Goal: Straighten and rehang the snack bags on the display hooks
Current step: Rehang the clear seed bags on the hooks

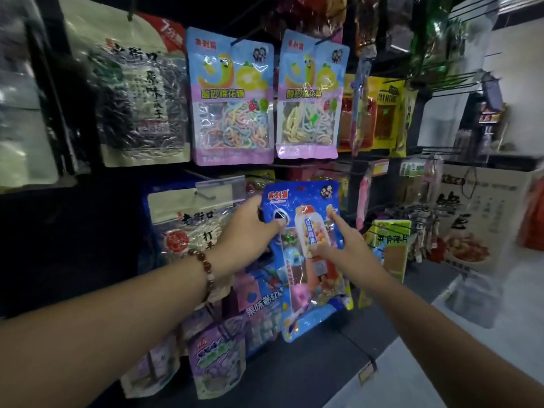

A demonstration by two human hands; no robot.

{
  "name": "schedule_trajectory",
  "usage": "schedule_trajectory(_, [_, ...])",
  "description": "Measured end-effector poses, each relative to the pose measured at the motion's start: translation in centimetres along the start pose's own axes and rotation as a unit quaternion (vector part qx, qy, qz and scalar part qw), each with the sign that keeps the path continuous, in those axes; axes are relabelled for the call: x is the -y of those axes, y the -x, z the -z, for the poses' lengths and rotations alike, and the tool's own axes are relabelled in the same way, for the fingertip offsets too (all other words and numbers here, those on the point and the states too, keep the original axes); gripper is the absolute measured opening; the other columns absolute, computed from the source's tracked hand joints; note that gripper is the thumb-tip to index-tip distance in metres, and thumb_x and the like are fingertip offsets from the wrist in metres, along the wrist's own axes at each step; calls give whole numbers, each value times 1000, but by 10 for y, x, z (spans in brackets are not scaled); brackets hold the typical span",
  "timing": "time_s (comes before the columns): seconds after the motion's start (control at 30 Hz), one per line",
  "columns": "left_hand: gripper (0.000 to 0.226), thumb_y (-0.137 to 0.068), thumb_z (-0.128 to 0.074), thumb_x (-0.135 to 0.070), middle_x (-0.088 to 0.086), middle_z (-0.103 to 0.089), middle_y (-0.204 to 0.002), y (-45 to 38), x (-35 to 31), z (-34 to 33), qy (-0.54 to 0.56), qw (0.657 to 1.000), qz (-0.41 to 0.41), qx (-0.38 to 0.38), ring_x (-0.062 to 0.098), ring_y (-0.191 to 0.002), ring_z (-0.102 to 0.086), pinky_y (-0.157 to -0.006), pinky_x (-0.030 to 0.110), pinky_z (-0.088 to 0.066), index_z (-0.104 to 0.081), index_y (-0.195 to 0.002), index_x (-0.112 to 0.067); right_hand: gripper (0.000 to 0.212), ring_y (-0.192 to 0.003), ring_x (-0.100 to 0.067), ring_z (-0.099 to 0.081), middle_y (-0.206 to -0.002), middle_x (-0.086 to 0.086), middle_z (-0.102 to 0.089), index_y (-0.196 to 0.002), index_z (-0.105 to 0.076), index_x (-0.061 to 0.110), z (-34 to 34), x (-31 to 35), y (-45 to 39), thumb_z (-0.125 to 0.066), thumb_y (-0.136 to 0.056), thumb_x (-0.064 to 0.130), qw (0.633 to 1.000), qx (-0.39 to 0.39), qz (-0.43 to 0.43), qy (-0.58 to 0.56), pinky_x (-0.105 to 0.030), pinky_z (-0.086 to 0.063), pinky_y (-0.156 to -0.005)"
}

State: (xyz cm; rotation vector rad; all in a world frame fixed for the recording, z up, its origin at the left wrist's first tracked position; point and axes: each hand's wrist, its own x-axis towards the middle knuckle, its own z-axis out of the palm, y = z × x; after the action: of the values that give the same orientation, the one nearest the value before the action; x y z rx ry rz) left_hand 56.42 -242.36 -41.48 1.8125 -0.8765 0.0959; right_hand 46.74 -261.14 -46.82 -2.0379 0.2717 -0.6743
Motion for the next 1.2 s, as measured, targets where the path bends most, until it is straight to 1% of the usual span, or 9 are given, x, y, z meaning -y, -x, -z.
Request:
schedule_trajectory(0.2, [17,-92,-66,-24,-17,-68,-89,-43,24,-18,21,999,18,-40,-5,-69,-64,-64,23,-50,-55,-95,-37,82,-148,-18,-16,-162,10,-12,-149,-17,52,-4,-17,-56,-69,-88,35,999,33,-1,-12,-37,-30,-104])
schedule_trajectory(0.43, [11,-95,-61,-27,-15,-67,-92,-63,44,-32,19,997,25,-73,-4,-69,-64,-53,14,-45,-55,-103,-33,78,-144,-20,-26,-159,6,-22,-149,-20,50,-10,-31,-85,-67,-90,31,1000,21,-3,2,-29,-29,-94])
schedule_trajectory(0.67, [6,-94,-60,-30,-12,-67,-87,-74,71,-30,-13,990,73,-122,17,-78,-67,-67,34,-56,-55,-91,-32,82,-143,-25,-28,-161,6,-21,-151,-17,47,-35,-27,-122,-67,-88,30,999,45,-21,6,-39,-35,-101])
schedule_trajectory(0.8, [30,-94,-62,-29,-9,-63,-114,-55,78,-15,-105,992,66,-38,17,-99,-64,-77,30,-52,-52,-122,-30,86,-146,-26,-24,-162,4,-16,-154,-11,39,-46,-21,-118,-67,-90,36,995,81,-49,18,-48,-33,-111])
schedule_trajectory(0.87, [61,-95,-60,-29,0,-44,-143,-36,77,-6,-221,973,62,24,20,-123,-51,-88,26,-44,-29,-148,-24,78,-141,-21,-31,-155,2,-29,-155,-15,26,-50,-14,-104,-63,-94,31,997,71,-34,5,-39,-33,-108])
schedule_trajectory(0.93, [80,-96,-57,-35,3,-19,-160,-12,75,4,-296,952,57,51,21,-140,-34,-101,30,-40,-6,-156,-25,73,-142,-20,-27,-155,0,-28,-155,-18,24,-56,-4,-86,-60,-96,31,997,46,14,62,-38,-30,-110])
schedule_trajectory(1.0, [81,-94,-56,-39,5,-22,-158,12,73,17,-384,922,14,55,25,-140,-32,-109,36,-38,-5,-155,-25,75,-148,-21,-17,-163,1,-9,-156,-15,27,-65,6,-66,-59,-96,35,981,48,72,173,-41,-26,-115])
schedule_trajectory(1.1, [76,-94,-51,-43,11,-26,-154,38,78,39,-523,850,-36,41,31,-134,-35,-109,44,-36,-9,-154,-25,76,-148,-24,-15,-164,-2,-6,-156,-14,26,-84,17,-42,-58,-94,36,925,92,176,324,-40,-25,-116])
schedule_trajectory(1.2, [79,-93,-46,-53,15,-14,-159,54,85,57,-612,790,-22,28,37,-144,-19,-116,50,-23,-3,-154,-27,81,-150,-27,-2,-164,-6,0,-157,-6,25,-105,24,-28,-56,-95,40,868,145,203,429,-42,-13,-119])
